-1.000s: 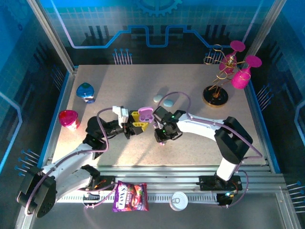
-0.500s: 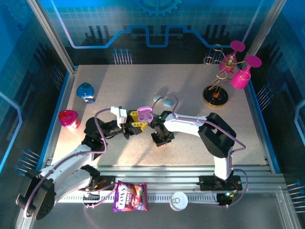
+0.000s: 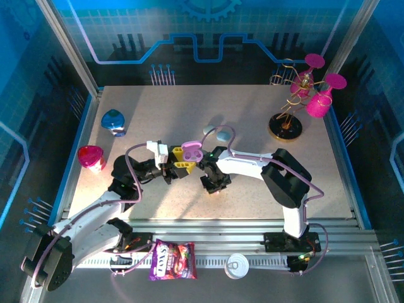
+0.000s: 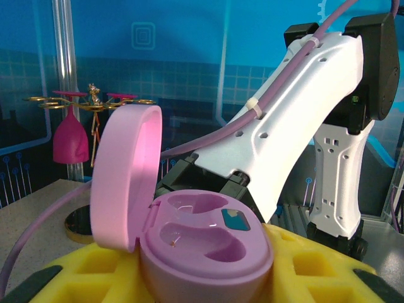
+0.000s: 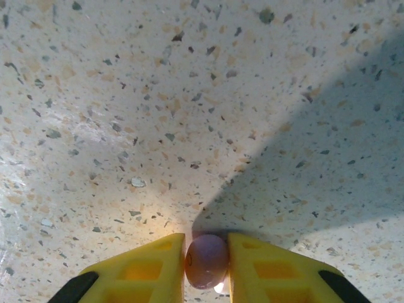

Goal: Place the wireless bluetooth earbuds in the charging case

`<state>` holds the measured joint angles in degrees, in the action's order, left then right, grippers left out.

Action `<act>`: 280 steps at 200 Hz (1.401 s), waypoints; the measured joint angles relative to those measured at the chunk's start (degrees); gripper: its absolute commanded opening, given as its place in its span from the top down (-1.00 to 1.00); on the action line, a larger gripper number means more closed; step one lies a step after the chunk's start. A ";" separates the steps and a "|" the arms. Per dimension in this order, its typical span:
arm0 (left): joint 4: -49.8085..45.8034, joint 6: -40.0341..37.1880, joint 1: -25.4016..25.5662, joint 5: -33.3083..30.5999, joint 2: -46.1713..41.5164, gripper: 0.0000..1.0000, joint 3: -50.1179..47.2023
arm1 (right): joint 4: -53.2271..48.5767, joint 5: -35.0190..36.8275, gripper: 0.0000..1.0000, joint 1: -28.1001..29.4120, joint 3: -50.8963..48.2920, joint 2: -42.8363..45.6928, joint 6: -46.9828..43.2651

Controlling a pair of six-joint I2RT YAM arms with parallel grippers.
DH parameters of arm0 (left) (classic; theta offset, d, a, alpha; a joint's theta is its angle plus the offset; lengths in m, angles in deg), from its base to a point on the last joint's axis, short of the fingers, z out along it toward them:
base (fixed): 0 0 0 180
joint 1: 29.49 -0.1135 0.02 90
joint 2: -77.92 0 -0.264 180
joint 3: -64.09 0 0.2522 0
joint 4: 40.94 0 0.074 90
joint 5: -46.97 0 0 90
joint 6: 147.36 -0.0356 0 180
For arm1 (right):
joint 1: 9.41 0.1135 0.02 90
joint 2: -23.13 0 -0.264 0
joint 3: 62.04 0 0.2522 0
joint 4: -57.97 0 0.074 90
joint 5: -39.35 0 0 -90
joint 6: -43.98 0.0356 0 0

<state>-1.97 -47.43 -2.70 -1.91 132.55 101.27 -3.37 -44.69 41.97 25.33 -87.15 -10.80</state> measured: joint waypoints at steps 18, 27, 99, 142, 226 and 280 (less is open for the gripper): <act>0.00 0.00 0.00 -0.02 0.00 0.41 0.00 | 0.28 -0.33 0.57 -0.74 -0.31 0.24 -0.52; 0.00 0.00 0.00 -0.22 0.02 0.41 0.00 | 0.90 -0.57 0.57 -1.33 -1.09 0.96 -0.72; 0.31 0.13 0.00 -0.44 3.08 0.41 0.00 | 13.31 -18.93 0.61 -16.85 -16.02 18.97 -0.63; 1.18 0.22 0.00 -0.42 4.28 0.41 0.00 | 24.00 -38.32 0.63 -27.23 -25.05 27.10 1.51; 3.41 0.63 0.07 -0.39 6.51 0.41 0.00 | 51.41 -62.38 0.68 -34.64 -38.69 30.71 17.25; 3.50 0.61 0.11 -0.42 6.49 0.41 0.00 | 74.36 -66.51 0.72 -35.74 -44.15 30.23 31.17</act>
<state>1.53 -46.81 -2.59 -2.32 139.04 101.27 70.99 -111.20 6.23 -18.82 -56.92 20.37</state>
